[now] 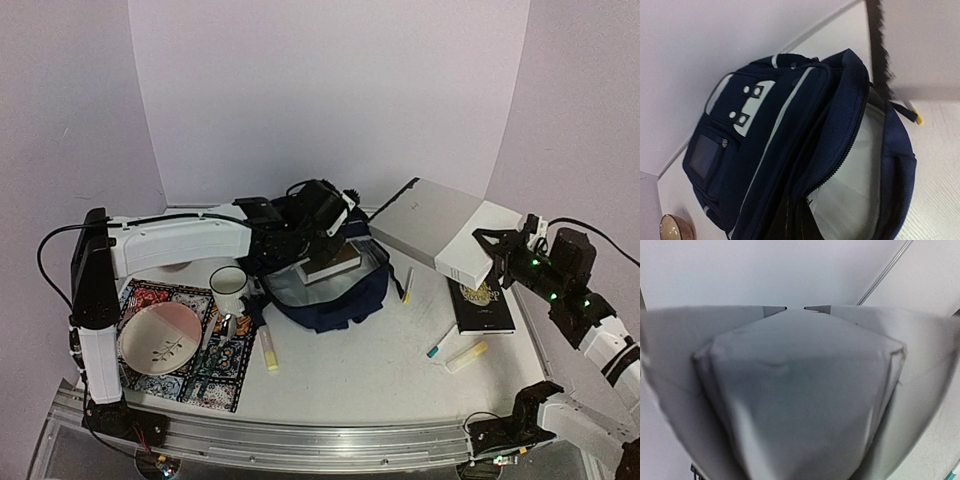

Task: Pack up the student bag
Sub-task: Pick up the largest pocket of the bag from the student bag, then place the student bag in the largest pocket of the bag.

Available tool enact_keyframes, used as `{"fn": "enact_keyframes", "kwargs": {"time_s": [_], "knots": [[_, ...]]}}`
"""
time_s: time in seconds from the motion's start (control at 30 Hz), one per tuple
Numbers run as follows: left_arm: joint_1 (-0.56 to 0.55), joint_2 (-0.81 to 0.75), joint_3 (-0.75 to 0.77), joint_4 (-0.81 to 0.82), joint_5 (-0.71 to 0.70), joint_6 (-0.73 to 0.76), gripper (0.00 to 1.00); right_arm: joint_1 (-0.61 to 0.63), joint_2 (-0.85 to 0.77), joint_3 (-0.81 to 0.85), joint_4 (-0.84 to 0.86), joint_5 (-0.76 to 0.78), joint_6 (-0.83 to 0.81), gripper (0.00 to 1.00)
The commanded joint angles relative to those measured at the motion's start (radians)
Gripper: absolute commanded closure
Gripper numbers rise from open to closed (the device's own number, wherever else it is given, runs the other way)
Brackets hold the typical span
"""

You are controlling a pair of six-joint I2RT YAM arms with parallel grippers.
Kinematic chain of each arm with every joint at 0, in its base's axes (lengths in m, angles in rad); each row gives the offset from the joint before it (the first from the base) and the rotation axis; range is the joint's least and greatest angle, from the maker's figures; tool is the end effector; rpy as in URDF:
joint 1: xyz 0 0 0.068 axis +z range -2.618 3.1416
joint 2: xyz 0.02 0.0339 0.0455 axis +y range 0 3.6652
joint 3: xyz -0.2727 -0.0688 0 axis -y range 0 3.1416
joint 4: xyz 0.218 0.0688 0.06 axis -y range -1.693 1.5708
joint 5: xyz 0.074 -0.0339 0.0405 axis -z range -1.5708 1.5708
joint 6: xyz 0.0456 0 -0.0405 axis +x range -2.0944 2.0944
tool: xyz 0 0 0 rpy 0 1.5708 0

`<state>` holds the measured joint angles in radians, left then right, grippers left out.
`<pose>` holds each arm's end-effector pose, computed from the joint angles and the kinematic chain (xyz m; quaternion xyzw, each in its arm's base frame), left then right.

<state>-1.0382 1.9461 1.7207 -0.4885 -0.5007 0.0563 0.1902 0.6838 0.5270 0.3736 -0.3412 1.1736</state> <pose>0.2382 -0.3611 0.3023 0.3707 0.8061 0.0090 0.4612 0.1420 0.0429 0.3362 0.1748 0.6067 0.5667 0.5293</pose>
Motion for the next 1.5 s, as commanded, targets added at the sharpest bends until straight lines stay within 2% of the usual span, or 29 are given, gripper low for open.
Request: {"fn": "enact_keyframes", "kwargs": {"time_s": [0.0, 0.3, 0.53, 0.8, 1.47], "knots": [[0.016, -0.004, 0.176, 0.052, -0.140, 0.021, 1.00, -0.004, -0.059, -0.013, -0.009, -0.035, -0.018, 0.83], [0.017, 0.045, 0.324, 0.042, -0.154, 0.016, 1.00, -0.002, -0.106, -0.064, -0.044, -0.083, 0.007, 0.83], [0.018, 0.046, 0.347, 0.040, -0.076, -0.038, 1.00, 0.053, -0.063, -0.101, 0.062, -0.085, 0.073, 0.83], [0.018, 0.030, 0.363, 0.039, 0.024, -0.121, 1.00, 0.239, 0.108, -0.090, 0.227, 0.039, 0.113, 0.83], [0.015, -0.071, 0.319, 0.040, 0.342, -0.228, 1.00, 0.332, 0.444, 0.070, 0.440, 0.169, 0.173, 0.84]]}}
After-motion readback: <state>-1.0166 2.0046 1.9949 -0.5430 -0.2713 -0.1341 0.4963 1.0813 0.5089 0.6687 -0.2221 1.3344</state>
